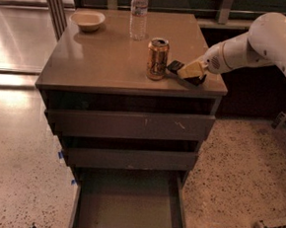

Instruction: Pick rxbar chocolate from bottom drawer and place on counter

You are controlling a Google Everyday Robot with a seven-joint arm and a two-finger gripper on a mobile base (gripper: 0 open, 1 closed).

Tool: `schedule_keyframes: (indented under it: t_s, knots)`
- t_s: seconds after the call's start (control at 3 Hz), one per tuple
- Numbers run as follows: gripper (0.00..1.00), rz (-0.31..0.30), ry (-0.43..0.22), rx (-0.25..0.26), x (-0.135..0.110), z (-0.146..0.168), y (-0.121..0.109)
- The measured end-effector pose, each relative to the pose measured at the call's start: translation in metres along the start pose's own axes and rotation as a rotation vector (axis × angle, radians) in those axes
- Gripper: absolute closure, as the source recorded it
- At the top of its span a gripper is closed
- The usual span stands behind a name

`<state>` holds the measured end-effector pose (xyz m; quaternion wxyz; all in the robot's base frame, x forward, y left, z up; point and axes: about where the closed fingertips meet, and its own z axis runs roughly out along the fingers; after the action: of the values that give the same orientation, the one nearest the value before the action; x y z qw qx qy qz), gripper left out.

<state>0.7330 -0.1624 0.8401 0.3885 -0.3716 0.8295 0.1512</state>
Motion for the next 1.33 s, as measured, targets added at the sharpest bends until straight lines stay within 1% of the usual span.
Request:
schedule_keyframes:
  t_s: [0.33,0.67,1.33]
  knots:
    - [1.00,0.001,-0.003,-0.004,0.0021,0.0065,-0.0001]
    - [0.81,0.001,-0.003,-0.004,0.0021,0.0066,0.0000]
    - [0.34,0.001,-0.003,-0.004,0.0021,0.0067,0.0000]
